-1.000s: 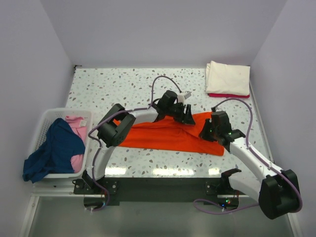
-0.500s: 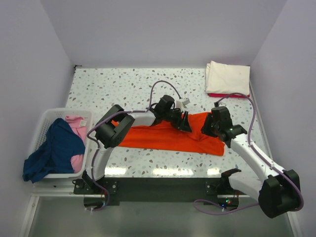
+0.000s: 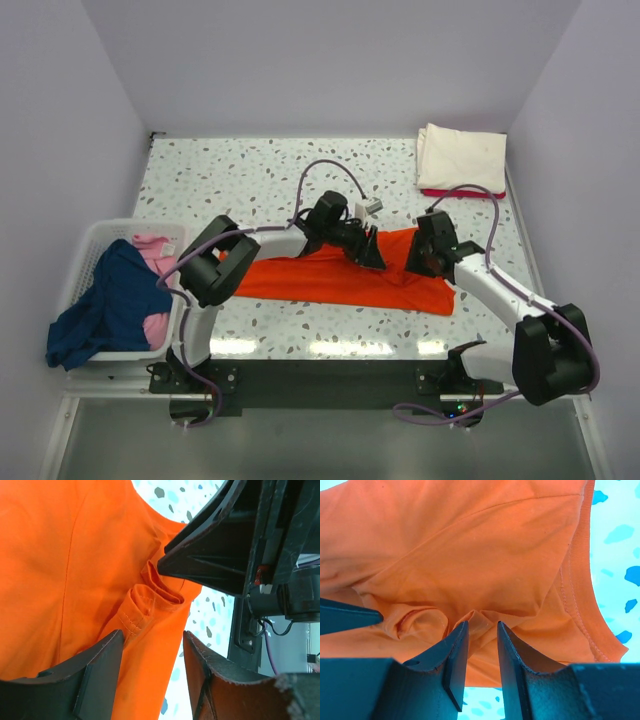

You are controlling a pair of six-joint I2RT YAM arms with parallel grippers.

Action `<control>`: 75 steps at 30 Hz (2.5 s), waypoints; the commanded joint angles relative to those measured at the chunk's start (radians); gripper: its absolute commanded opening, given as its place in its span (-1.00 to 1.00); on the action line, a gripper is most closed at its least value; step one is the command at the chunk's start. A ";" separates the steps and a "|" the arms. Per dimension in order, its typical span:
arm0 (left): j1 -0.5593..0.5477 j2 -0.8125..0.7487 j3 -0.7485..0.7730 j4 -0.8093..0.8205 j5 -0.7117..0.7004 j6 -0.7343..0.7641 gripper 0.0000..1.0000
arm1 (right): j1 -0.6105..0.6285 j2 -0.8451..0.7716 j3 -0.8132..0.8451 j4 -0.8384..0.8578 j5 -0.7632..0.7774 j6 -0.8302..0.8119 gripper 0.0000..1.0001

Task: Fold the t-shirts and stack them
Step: Fold the tshirt

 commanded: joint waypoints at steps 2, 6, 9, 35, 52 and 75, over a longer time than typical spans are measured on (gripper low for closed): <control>-0.006 -0.054 -0.024 0.021 0.031 0.037 0.11 | 0.002 0.007 0.037 0.047 0.012 -0.005 -0.33; -0.008 -0.066 -0.050 0.011 0.017 0.040 0.09 | 0.002 -0.009 0.009 0.050 -0.008 0.001 -0.35; -0.010 -0.075 -0.067 -0.002 0.003 0.047 0.08 | 0.004 -0.033 -0.006 0.048 -0.003 0.009 -0.35; -0.016 -0.173 -0.051 -0.200 -0.146 0.126 0.05 | 0.021 -0.059 -0.076 0.075 -0.089 0.029 -0.51; -0.037 -0.041 0.130 -0.237 -0.124 0.099 0.08 | 0.025 -0.383 -0.228 -0.111 -0.166 0.112 -0.52; -0.092 -0.041 0.085 -0.478 -0.316 0.174 -0.03 | -0.042 -0.030 0.055 -0.077 0.124 0.095 -0.26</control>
